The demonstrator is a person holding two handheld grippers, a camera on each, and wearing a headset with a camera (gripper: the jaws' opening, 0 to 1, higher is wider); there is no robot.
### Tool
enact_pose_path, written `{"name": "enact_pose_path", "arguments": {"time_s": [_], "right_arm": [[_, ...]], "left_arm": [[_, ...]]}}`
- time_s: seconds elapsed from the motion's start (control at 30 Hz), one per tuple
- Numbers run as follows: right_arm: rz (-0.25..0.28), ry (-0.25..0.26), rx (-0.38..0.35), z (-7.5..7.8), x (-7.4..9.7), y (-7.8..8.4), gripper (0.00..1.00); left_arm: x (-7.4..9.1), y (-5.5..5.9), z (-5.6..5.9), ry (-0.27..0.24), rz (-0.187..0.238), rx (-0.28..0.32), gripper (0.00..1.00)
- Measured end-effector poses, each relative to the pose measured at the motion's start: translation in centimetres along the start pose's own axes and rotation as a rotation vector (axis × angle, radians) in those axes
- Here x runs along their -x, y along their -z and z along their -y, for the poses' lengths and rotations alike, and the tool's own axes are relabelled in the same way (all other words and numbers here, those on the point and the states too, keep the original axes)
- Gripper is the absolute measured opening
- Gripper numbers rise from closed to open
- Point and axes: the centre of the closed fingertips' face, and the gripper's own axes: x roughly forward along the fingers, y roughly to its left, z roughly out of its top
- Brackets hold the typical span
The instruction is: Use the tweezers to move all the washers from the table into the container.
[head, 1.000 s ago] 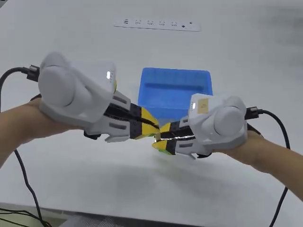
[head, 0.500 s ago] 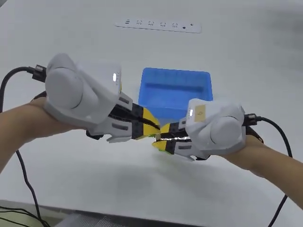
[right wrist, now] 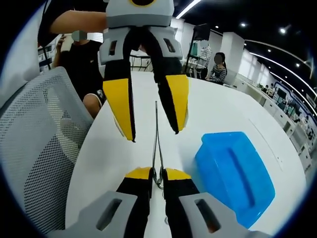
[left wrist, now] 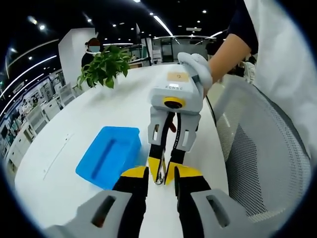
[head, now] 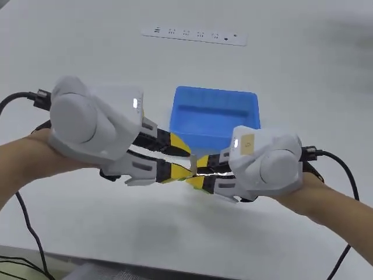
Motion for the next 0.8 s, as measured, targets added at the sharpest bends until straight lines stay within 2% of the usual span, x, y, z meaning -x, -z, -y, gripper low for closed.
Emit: {"name": "enact_pose_path", "arguments": {"time_s": [0.07,0.17,0.37,0.43,0.53,0.67,0.8], "right_arm": [[0.004,0.003,-0.002,0.0,0.4,-0.2,0.09],[0.018,0.009,-0.016,0.1,1.2,-0.6,0.09],[0.033,0.016,-0.014,0.7,2.7,-1.1,0.09],[0.02,0.013,0.018,0.9,3.2,-1.2,0.09],[0.028,0.019,0.018,1.2,4.0,-1.7,0.09],[0.041,0.037,0.026,2.4,5.1,-2.7,0.09],[0.055,0.054,0.032,4.0,5.9,-3.8,0.09]], "left_arm": [[0.5,-0.2,-0.4,-0.043,0.022,0.014,0.28],[1.4,-1.3,-0.7,-0.083,0.119,0.081,0.31],[2.5,-0.7,-0.8,-0.15,0.116,0.097,0.38],[2.6,-0.6,-0.7,-0.16,0.126,0.112,0.42],[2.3,-0.4,-1.0,-0.2,0.141,0.14,0.49],[2.4,-0.6,-1.0,-0.215,0.17,0.163,0.56],[2.9,-0.3,-1.1,-0.233,0.178,0.176,0.59]]}}
